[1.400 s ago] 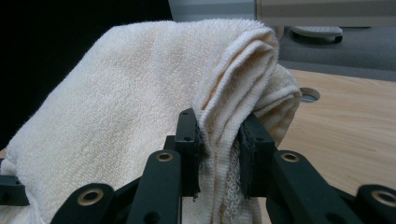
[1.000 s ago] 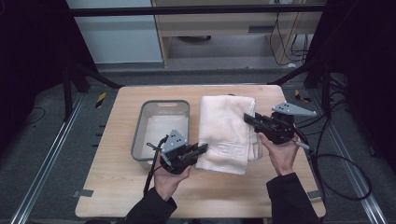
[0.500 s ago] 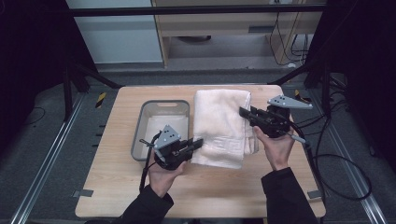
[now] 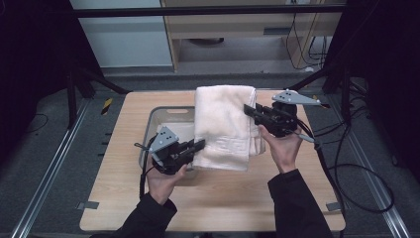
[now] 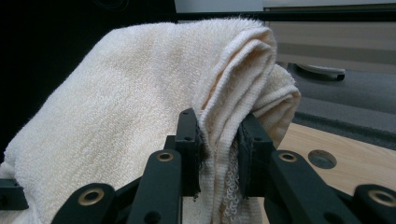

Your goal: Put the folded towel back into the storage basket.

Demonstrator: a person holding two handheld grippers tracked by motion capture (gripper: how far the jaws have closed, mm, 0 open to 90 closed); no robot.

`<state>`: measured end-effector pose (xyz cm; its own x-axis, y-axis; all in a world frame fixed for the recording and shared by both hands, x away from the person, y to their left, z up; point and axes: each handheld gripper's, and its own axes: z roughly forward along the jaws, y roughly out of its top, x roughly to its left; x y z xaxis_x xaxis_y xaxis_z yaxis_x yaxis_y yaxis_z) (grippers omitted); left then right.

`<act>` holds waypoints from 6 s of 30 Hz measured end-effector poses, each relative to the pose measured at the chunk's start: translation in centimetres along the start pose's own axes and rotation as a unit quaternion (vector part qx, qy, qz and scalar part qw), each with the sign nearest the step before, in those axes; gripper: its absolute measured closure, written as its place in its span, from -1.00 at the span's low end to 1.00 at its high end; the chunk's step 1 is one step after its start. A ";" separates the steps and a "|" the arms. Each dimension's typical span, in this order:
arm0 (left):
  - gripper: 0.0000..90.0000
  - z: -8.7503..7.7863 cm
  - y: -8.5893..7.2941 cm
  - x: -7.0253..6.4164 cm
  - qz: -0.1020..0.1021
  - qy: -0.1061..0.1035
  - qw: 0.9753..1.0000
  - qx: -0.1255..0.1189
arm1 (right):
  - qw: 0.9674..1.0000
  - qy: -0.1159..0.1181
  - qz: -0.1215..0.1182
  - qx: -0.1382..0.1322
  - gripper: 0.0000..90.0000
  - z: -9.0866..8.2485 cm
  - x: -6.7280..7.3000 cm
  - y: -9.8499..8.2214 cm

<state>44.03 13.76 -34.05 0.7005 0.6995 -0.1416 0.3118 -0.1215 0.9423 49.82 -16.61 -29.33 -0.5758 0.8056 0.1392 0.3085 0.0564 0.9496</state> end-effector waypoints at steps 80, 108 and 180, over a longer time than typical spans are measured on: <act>0.81 -6.4 -4.4 13.0 -0.074 0.100 0.991 0.050 | 0.997 0.038 -0.011 0.070 0.62 17.3 8.3 -1.3; 0.81 -4.2 -7.1 14.5 -0.078 0.126 0.982 0.113 | 0.993 0.018 -0.003 0.120 0.58 21.0 7.8 -6.1; -0.26 -6.1 -6.8 12.5 -0.034 0.150 0.985 0.077 | 0.995 -0.021 -0.035 0.095 -0.30 11.6 2.9 -6.3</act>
<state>46.79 27.65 -40.36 0.4596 0.8841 -0.0852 0.4615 -0.1557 0.8733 55.03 -7.76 -38.15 -0.5692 0.8201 0.0589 0.4092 0.2204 0.8854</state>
